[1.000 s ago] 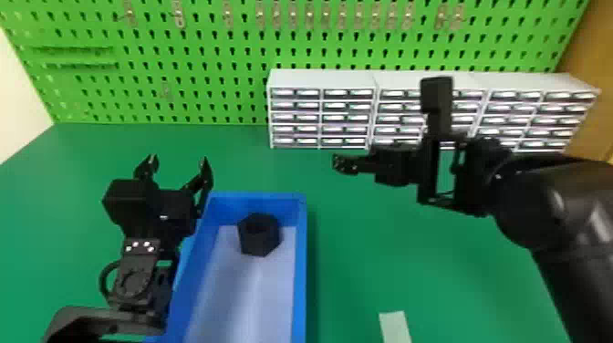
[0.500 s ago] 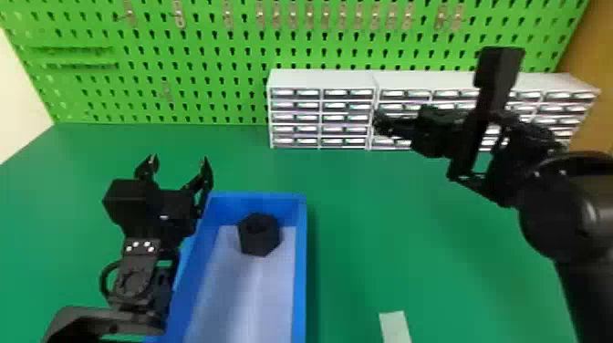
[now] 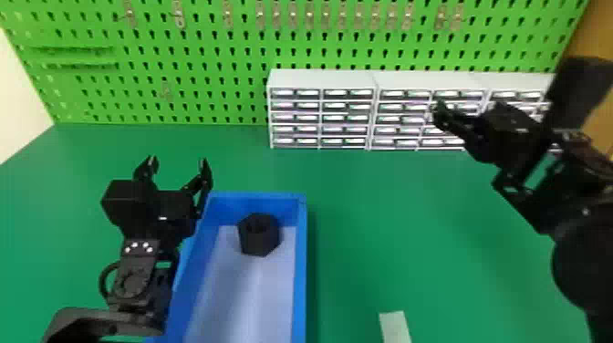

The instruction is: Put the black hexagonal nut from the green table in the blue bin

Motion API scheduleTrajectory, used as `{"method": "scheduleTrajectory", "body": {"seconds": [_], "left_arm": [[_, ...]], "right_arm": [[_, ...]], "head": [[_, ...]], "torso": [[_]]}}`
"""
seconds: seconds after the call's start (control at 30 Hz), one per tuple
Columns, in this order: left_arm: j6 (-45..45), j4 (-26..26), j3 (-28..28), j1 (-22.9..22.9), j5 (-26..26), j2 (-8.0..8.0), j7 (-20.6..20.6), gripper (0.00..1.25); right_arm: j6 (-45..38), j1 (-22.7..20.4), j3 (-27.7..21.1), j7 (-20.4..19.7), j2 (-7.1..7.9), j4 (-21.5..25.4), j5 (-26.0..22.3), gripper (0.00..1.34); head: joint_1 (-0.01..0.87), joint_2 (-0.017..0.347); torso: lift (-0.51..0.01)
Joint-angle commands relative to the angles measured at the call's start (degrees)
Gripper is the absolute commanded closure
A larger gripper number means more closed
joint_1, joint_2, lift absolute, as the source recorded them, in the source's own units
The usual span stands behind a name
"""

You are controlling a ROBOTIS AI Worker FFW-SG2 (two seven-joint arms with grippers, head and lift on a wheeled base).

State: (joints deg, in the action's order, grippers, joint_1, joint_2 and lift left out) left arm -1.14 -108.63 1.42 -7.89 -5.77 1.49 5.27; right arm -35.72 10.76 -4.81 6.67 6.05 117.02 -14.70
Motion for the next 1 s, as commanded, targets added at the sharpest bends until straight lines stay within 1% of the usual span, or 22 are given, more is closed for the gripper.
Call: {"method": "scheduleTrajectory", "body": {"seconds": [0.0, 0.1, 0.13, 0.23, 0.37, 0.53, 0.73, 0.97], "left_arm": [[0.0, 0.0, 0.0, -0.2, 0.2, 0.00, 0.0, 0.47], [0.0, 0.0, 0.1, -0.4, 0.2, 0.00, 0.1, 0.47], [0.0, 0.0, 0.1, -0.5, 0.2, 0.00, 0.1, 0.47], [0.0, 0.0, 0.0, -0.7, 0.4, 0.00, 0.2, 0.47], [0.0, 0.0, -0.2, -0.8, 0.4, 0.00, 0.3, 0.47], [0.0, 0.0, -0.1, -0.9, 0.5, 0.00, 0.4, 0.47], [0.0, -0.1, -0.2, -1.4, 0.8, -0.09, 0.4, 0.47], [-0.1, -1.1, -0.5, -3.1, 0.8, -0.09, 1.0, 0.47]], "right_arm": [[2.8, -3.8, -2.8, -1.0, -2.01, 0.9, 2.7, 0.12], [5.7, -6.1, -3.2, -1.3, -2.18, 1.2, 5.5, 0.12], [6.8, -7.1, -3.0, -2.1, -2.36, 1.3, 6.4, 0.12], [7.4, -8.8, -3.0, -3.2, -2.18, 1.2, 6.8, 0.12], [8.2, -10.8, -2.9, -3.7, -2.27, 1.2, 8.2, 0.12], [9.4, -13.5, -2.5, -4.8, -2.80, 0.8, 8.3, 0.12], [11.9, -16.7, -1.2, -6.4, -2.27, 0.5, 8.9, 0.12], [13.9, -19.5, -0.9, -6.9, -2.45, 0.9, 9.1, 0.12]], "head": [[0.657, 0.057], [0.657, 0.057], [0.657, 0.057], [0.657, 0.057], [0.657, 0.057], [0.657, 0.057], [0.657, 0.057], [0.657, 0.057]], "torso": [[-0.095], [-0.095], [-0.095], [-0.095], [-0.095], [-0.095], [-0.095], [-0.095]]}}
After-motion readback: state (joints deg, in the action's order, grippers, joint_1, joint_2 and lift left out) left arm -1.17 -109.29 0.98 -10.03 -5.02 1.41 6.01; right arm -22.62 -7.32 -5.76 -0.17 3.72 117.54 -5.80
